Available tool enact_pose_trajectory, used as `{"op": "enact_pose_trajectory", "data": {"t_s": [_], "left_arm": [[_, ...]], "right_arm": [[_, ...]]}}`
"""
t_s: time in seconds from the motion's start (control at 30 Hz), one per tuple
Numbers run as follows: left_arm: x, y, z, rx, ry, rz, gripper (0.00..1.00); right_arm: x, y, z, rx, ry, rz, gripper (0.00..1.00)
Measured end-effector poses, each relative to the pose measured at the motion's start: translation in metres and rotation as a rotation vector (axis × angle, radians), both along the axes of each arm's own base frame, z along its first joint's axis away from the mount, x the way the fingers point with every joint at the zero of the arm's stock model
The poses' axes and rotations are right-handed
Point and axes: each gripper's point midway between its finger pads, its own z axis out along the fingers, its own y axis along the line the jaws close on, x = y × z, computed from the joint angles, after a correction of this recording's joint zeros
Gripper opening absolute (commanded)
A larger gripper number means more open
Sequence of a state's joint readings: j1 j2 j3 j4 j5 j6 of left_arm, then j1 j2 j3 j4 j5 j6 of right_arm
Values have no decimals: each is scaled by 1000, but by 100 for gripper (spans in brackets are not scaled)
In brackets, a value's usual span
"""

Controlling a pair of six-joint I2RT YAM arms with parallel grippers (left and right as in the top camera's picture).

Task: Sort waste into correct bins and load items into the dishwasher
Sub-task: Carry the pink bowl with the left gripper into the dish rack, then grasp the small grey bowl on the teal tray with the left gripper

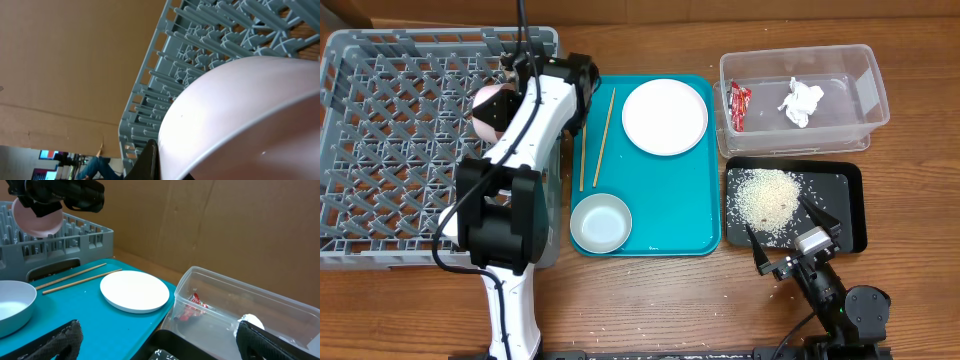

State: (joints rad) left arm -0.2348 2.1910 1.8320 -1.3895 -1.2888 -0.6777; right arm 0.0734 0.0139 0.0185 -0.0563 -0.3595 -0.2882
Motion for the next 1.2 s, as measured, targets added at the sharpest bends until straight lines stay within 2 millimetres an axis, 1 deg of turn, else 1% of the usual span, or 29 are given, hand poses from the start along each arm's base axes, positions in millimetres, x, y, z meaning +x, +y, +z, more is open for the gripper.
{"op": "enact_pose_trajectory", "data": {"t_s": [0.07,0.1,0.17,0.3,0.37,0.4,0.43,0.53,0.6,0.67,0.73,0.77,0.83,0.87,0.9,0.93,0.97,1.0,1.03,1.07,1.1,1.13,1.17,1.2], "left_arm": [[0,-1,-1,-5,2,-1,4],[0,-1,-2,-10,3,1,8],[-2,-2,-4,-23,11,3,10],[-8,-10,-10,-61,60,-3,13],[-12,-14,-12,-90,92,-1,20],[-15,-16,-13,-113,106,3,29],[-17,-20,-14,-139,121,6,34],[-22,-36,-17,-232,157,6,47],[-21,-53,-16,-301,146,-10,52],[-17,-72,-11,-387,111,-34,54],[-15,-89,-4,-485,73,-52,53],[-16,-97,0,-533,56,-60,47],[-20,-109,12,-644,23,-74,30],[-22,-113,17,-686,16,-82,25],[-26,-119,25,-745,11,-98,22],[-31,-124,33,-799,6,-114,21],[-36,-130,41,-851,2,-134,23],[-43,-135,51,-903,-7,-157,28],[-49,-139,62,-943,-18,-178,33],[-61,-144,81,-990,-35,-225,39],[-64,-146,86,-1006,-40,-237,45],[-74,-149,98,-1028,-47,-265,58],[-84,-152,108,-1045,-52,-291,73],[-95,-155,118,-1061,-50,-322,81]], "right_arm": [[0,0,0,0,0,1,100],[0,0,0,0,0,0,100],[0,0,0,0,0,1,100],[0,0,0,0,1,1,100],[0,0,0,0,1,0,100],[0,0,0,0,1,0,100],[0,0,0,0,0,0,100],[0,0,0,0,1,0,100],[0,0,0,0,0,1,100],[0,0,0,0,1,1,100],[0,0,0,0,1,1,100],[0,0,0,0,0,1,100],[0,0,0,0,1,0,100],[0,0,0,0,0,1,100],[0,0,0,0,0,1,100],[0,0,0,0,0,0,100],[0,0,0,0,0,1,100],[0,0,0,0,1,0,100],[0,0,0,0,0,1,100],[0,0,0,0,1,1,100],[0,0,0,0,1,1,100],[0,0,0,0,1,0,100],[0,0,0,0,1,1,100],[0,0,0,0,0,0,100]]}}
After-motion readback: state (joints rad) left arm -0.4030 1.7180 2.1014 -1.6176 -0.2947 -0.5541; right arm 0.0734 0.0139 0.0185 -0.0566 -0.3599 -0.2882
